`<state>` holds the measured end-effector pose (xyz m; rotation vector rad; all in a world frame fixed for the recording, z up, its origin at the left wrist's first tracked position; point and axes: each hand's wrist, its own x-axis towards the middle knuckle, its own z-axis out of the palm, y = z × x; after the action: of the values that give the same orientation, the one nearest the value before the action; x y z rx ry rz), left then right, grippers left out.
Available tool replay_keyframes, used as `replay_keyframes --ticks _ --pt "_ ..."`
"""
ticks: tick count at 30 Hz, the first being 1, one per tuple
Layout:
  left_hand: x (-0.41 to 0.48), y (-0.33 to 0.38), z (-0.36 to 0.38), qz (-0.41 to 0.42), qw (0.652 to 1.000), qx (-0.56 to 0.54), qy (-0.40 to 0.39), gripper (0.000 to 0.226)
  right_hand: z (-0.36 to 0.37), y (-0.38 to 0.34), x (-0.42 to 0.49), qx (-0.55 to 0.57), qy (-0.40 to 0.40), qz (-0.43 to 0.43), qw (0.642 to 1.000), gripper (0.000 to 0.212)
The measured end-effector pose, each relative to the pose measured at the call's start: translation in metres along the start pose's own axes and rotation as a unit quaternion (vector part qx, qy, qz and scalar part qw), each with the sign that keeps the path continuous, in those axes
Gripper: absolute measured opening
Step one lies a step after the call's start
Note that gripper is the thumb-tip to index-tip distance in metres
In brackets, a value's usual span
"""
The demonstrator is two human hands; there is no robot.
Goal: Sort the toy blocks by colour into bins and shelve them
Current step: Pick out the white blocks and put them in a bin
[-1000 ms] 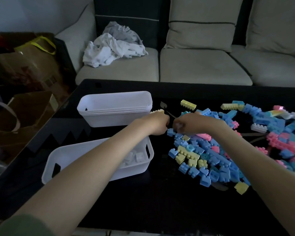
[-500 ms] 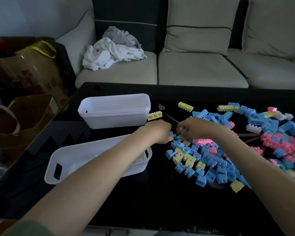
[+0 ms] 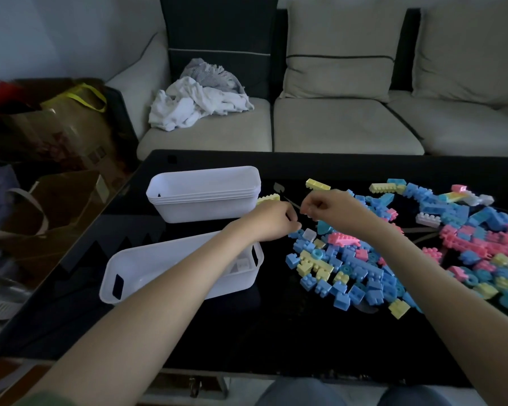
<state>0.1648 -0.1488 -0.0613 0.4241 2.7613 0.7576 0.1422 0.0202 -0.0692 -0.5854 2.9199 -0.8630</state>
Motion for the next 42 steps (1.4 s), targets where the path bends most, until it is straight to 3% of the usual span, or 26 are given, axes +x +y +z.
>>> replay_keyframes --ticks 6,10,13,16,20,24,27,30,32,36,39,42 --pt "-0.018 -0.004 -0.006 0.015 1.0 0.004 0.013 0.027 0.025 0.006 -0.007 -0.149 -0.096 0.027 0.984 0.019" --pt "-0.035 -0.012 -0.007 0.044 0.993 -0.057 0.092 0.024 0.024 0.001 -0.011 -0.109 -0.072 0.018 0.991 0.017" --pt "-0.049 -0.019 -0.013 0.066 0.977 -0.122 0.16 0.021 0.015 -0.015 -0.014 -0.06 0.013 -0.015 0.998 0.016" --pt "-0.062 -0.027 -0.019 0.019 0.969 -0.186 0.164 0.016 0.014 -0.05 -0.021 0.011 0.087 -0.08 0.993 0.018" --pt "-0.083 -0.037 -0.03 -0.044 0.926 -0.363 0.098 0.023 0.03 -0.094 -0.025 0.074 0.066 -0.151 0.984 0.021" --pt "-0.108 -0.055 -0.044 -0.062 0.897 -0.425 0.102 0.028 0.046 -0.115 -0.02 0.137 0.008 -0.157 0.978 0.025" --pt "-0.125 -0.072 -0.052 -0.102 0.921 -0.365 0.093 0.026 0.053 -0.117 -0.018 0.136 -0.03 -0.148 0.979 0.03" --pt "-0.135 -0.083 -0.061 -0.159 0.978 -0.134 0.012 0.03 0.06 -0.108 -0.019 0.071 -0.126 -0.142 0.979 0.051" --pt "-0.132 -0.081 -0.069 -0.164 0.986 -0.018 0.005 0.03 0.061 -0.101 -0.023 0.01 -0.171 -0.143 0.975 0.06" --pt "-0.102 -0.046 -0.072 -0.115 0.99 0.024 0.072 0.025 0.039 -0.08 -0.031 -0.025 -0.083 -0.129 0.988 0.059" --pt "-0.058 0.0 -0.045 -0.032 0.995 0.062 0.072 0.036 0.016 -0.039 -0.042 0.045 -0.029 -0.065 0.996 0.068" --pt "-0.017 0.044 -0.005 0.057 0.994 0.074 0.05 0.047 -0.006 0.01 -0.054 0.045 -0.003 0.006 0.999 0.071"
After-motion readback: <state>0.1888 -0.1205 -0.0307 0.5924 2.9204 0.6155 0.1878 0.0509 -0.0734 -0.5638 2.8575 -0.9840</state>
